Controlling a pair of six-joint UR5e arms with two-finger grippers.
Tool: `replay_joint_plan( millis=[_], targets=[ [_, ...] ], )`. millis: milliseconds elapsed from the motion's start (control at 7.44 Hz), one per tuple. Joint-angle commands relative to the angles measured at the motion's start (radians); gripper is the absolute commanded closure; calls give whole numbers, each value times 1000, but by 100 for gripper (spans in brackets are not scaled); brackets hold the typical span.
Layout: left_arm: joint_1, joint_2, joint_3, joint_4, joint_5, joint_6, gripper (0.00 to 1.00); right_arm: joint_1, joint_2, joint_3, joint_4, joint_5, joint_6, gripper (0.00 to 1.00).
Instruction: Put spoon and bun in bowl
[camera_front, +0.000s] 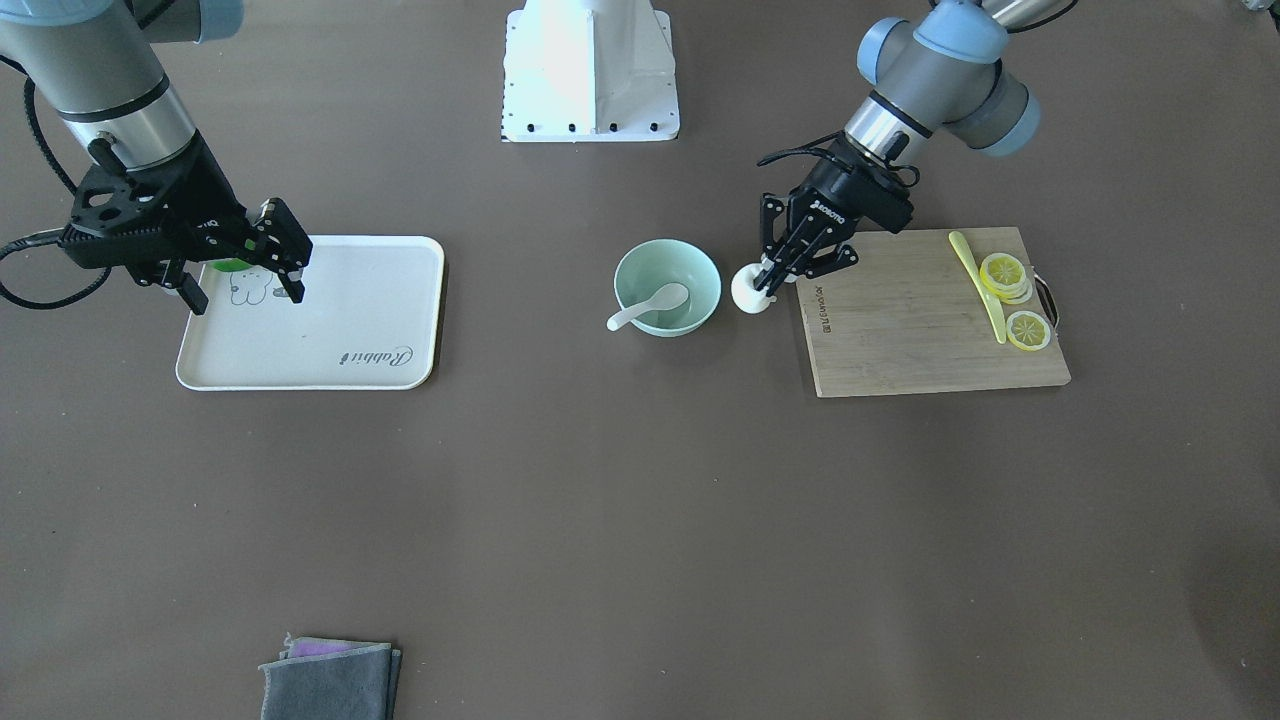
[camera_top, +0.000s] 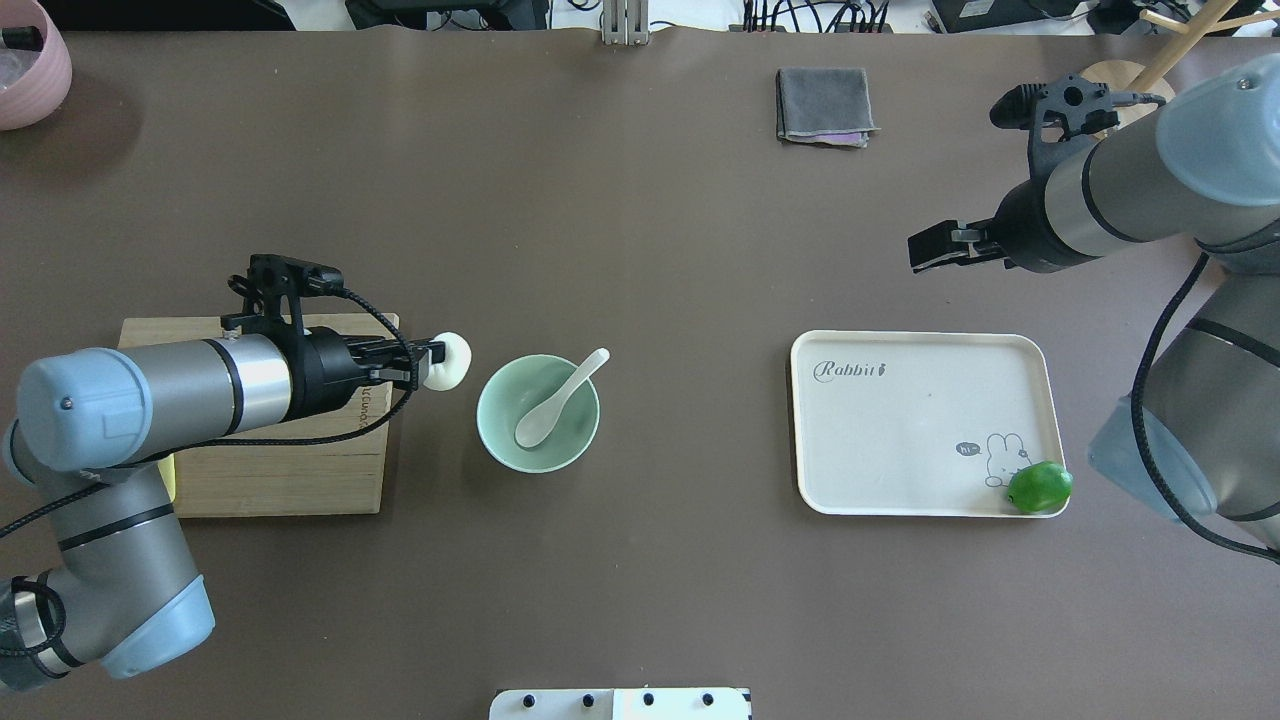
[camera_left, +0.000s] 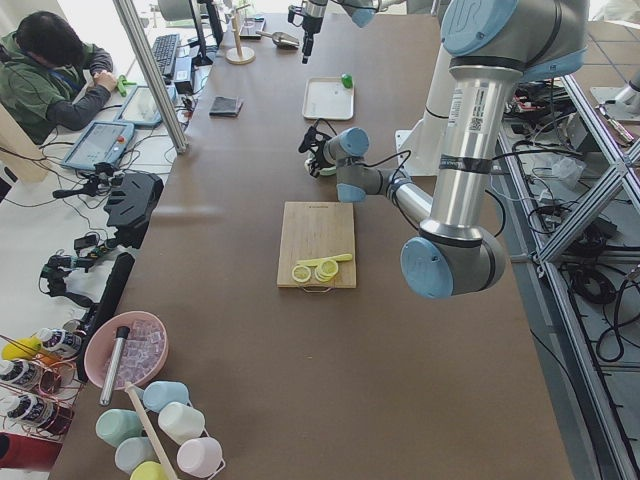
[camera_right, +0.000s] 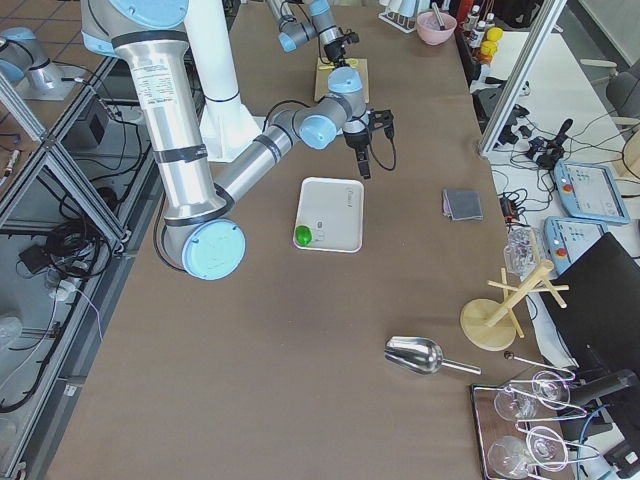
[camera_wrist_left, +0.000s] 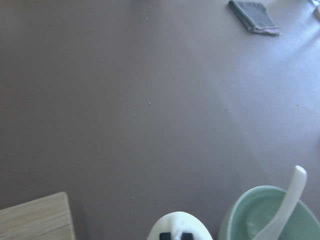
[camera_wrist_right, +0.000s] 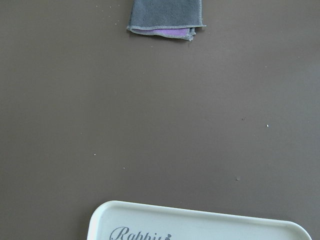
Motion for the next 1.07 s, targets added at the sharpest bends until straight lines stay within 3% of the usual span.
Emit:
replay_joint_plan(
  millis=[0, 134, 403, 672, 806, 940],
  targets=[
    [89, -110, 9, 95, 90, -41, 81, 0, -3, 0, 0, -1, 3, 0],
    [103, -118, 30, 103, 94, -67, 3, 0, -3, -2, 0, -1, 3, 0],
    [115, -114, 34, 104, 170, -71, 2, 0, -3, 0, 0, -1, 3, 0],
    [114, -96, 6, 113, 152, -65, 2, 0, -4, 0, 0, 0, 1, 0],
    [65, -61, -26, 197, 11, -43, 2, 8, -17, -3, 0, 11, -17, 0],
    [-67, -44, -46, 325, -161, 50, 2, 30, -38, -2, -1, 14, -70, 0]
  ],
)
